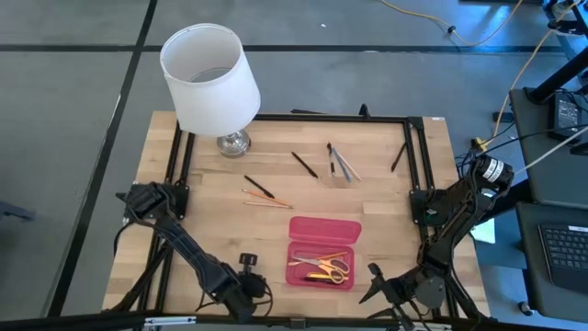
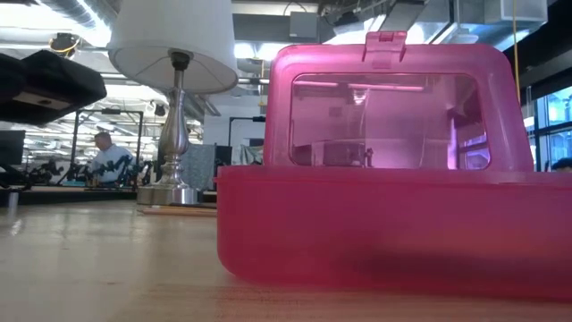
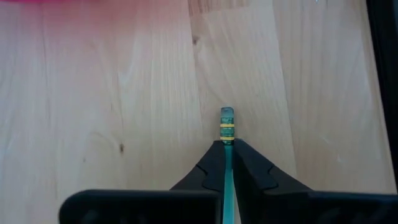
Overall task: Pick & place school supplies into a supply box
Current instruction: Put the blue supply into the pink supply box
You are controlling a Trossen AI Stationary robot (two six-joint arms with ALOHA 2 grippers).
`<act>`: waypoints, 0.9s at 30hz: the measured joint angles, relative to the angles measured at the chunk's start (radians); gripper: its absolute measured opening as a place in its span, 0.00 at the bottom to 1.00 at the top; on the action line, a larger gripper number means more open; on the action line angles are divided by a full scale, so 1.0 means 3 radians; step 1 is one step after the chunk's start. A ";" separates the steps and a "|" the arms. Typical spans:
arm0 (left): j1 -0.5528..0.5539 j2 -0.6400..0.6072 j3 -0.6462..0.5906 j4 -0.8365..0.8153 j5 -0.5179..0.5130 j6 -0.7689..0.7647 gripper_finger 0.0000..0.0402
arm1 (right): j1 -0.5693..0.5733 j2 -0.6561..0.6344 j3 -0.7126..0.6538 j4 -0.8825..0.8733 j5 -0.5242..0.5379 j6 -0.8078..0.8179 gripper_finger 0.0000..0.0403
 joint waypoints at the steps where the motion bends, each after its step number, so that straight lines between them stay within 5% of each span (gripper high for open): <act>1: 0.0002 0.0007 0.0040 -0.0037 0.0003 0.0033 0.01 | 0.0000 0.0000 0.0000 -0.0001 0.0000 0.0000 0.49; 14: 0.0050 -0.0006 0.0152 -0.0089 0.0071 0.0115 0.02 | -0.0001 0.0000 0.0000 -0.0006 0.0001 0.0000 0.49; 27: 0.0413 -0.0474 0.0160 0.0256 0.0201 0.0069 0.02 | 0.0001 0.0001 0.0000 -0.0056 0.0001 0.0008 0.49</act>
